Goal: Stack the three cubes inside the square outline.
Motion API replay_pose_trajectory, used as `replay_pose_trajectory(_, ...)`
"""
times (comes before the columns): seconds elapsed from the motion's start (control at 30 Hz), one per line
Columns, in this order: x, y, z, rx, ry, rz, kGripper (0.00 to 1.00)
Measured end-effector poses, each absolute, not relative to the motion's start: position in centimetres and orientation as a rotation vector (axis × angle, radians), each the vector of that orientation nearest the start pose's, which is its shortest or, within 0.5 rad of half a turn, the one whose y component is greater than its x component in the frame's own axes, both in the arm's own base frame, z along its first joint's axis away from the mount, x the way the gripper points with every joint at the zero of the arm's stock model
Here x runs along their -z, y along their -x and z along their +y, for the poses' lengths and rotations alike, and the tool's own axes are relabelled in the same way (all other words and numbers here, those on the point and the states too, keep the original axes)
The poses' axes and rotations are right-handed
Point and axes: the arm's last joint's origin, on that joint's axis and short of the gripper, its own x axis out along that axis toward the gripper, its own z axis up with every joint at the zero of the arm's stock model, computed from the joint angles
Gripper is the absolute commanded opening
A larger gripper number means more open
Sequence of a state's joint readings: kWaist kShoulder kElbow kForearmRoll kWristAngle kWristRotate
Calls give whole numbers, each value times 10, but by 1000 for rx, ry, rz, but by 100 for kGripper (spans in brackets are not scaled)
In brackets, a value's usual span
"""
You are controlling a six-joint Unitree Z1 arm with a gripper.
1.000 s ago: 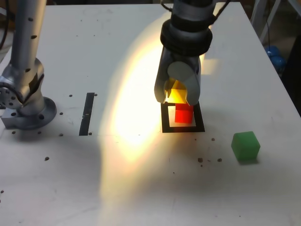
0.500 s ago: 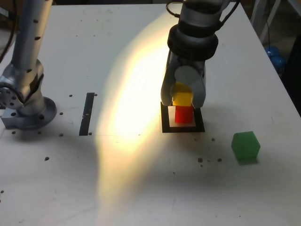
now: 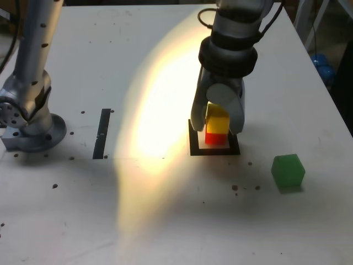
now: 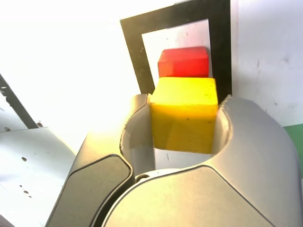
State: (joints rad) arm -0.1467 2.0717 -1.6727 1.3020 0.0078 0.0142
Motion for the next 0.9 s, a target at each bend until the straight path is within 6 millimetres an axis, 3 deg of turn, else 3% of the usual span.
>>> replay_pose_trajectory(0.4, -251, -370, -46, 103, -127, 1715, 99)
replay_pose_trajectory(0.9, -278, -357, -41, 51, -182, 1652, 99)
